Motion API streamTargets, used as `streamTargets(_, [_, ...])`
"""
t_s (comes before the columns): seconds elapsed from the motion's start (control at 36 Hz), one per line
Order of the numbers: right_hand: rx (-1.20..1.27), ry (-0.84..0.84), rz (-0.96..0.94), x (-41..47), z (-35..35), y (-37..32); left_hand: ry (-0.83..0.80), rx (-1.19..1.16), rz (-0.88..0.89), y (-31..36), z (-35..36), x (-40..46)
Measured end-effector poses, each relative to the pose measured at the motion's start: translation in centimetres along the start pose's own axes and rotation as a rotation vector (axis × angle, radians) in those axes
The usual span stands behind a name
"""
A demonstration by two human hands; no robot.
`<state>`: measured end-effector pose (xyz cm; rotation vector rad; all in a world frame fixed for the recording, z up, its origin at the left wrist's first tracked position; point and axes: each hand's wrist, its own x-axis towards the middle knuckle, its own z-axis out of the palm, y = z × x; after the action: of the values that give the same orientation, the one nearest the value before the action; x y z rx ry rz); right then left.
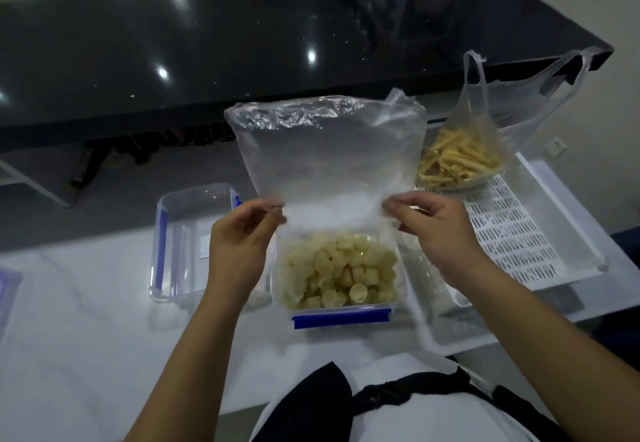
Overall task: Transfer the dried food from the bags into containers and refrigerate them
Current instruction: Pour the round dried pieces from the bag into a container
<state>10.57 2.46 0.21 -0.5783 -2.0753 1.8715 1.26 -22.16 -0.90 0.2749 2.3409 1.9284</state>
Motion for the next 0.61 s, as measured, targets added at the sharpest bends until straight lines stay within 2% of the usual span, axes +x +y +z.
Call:
streamTargets(0.36, [0.035, 0.033, -0.085, -1.0, -1.5, -2.1, 0.063, -0.09, 0.049, 3.2, -0.6, -0.8])
streamTargets(0.5, [-0.04, -0.033, -0.022, -1.2, -1.5, -2.5, 0.069, -0.063, 0.07, 3.8, -0.6, -1.0])
streamTargets(0.61, [-0.071, -0.022, -0.098, -1.4, -2.2, -3.1, 0.063, -0.08, 0.109, 4.5, -1.0, -0.7])
